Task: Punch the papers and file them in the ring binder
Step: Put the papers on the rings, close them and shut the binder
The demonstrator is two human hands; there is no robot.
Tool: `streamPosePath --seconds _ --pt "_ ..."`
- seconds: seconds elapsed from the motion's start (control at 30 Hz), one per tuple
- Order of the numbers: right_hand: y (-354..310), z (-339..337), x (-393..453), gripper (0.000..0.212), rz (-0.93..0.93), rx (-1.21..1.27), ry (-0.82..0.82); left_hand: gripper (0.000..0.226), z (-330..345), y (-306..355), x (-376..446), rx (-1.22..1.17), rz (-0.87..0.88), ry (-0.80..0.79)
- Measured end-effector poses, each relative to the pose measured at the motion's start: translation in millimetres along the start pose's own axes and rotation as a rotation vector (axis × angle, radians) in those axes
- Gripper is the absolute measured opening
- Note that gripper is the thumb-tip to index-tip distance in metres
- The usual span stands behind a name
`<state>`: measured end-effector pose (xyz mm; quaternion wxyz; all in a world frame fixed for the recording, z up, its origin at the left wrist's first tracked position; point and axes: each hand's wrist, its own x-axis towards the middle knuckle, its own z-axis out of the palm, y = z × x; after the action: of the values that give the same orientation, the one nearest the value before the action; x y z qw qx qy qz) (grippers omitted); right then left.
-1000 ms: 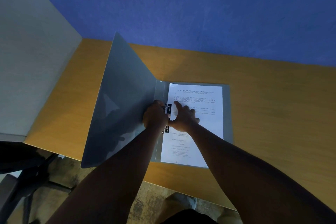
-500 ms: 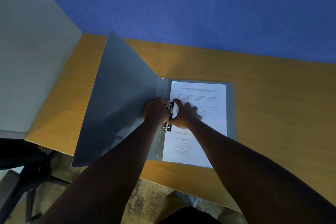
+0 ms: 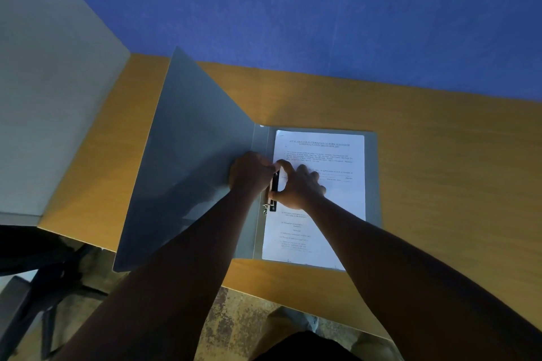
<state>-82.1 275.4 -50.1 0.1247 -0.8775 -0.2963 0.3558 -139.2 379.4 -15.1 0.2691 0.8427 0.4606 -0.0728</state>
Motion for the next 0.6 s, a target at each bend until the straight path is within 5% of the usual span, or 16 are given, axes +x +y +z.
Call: streamPosePath --seconds 0.6 --pt "0.1 -0.9 3.6 0.071 0.005 0.006 -0.002 0.040 4.1 1.0 12.4 0.043 -0.032 -0.001"
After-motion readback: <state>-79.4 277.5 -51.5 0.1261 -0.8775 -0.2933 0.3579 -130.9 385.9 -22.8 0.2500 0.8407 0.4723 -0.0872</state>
